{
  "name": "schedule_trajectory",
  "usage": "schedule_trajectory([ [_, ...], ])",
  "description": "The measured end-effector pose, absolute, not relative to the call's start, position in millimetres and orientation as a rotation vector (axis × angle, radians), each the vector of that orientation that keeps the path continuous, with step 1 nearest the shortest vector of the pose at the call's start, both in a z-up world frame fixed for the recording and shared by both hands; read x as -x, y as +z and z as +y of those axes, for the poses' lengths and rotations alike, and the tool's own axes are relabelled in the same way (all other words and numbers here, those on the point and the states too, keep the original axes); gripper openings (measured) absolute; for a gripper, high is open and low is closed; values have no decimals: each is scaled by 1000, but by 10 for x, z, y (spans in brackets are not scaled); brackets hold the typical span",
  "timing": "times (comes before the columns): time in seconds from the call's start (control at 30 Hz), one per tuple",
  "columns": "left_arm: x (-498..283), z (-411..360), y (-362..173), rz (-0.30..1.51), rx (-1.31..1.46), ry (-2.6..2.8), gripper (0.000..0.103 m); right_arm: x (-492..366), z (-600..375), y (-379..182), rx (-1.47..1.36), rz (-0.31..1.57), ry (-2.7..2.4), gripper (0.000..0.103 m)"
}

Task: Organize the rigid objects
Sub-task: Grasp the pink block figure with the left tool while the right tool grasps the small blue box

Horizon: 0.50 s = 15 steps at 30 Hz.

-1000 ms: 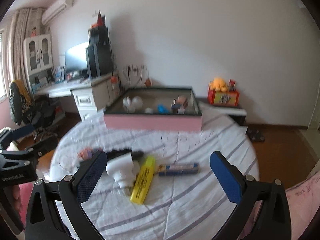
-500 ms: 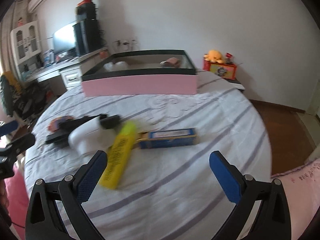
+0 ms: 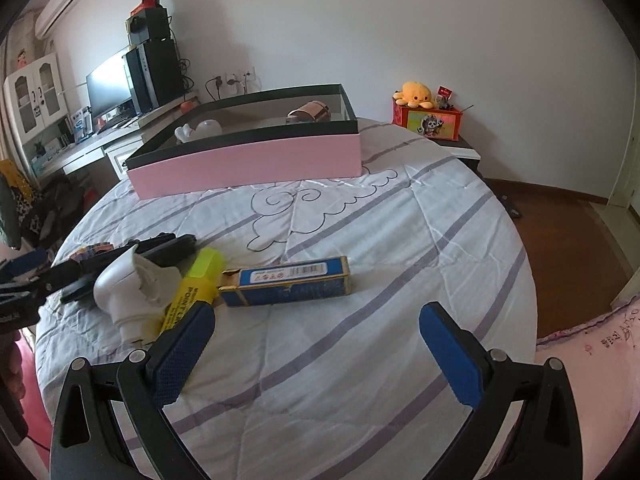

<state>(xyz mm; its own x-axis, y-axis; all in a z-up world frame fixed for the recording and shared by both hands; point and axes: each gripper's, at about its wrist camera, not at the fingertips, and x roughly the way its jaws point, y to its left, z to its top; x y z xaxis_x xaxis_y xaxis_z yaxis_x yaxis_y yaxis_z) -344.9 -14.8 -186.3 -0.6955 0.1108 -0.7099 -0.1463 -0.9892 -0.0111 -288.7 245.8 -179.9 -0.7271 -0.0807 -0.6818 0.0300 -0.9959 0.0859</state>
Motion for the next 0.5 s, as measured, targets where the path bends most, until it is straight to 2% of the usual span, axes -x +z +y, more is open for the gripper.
schedule_trajectory([
  [0.2,3636,-124,-2000,49,1204,2744,103,2995,2490,-1809,-1147,-121,-2850,103],
  [0.33,3719,-183,-2058,-28,1197,2728,102,3042,2505,-1833,-1160,-133,-2840,103],
  [0.4,3745,-192,-2089,-41,1197,2714,91,3058,2511,-1848,-1168,-136,-2834,103],
  [0.43,3755,-187,-2109,-27,1206,2719,73,3067,2516,-1853,-1173,-138,-2832,103],
  [0.47,3752,-170,-2122,27,1211,2756,63,3071,2519,-1857,-1175,-140,-2829,103],
  [0.5,3752,-156,-2124,60,1205,2769,60,3075,2524,-1862,-1179,-142,-2828,103],
])
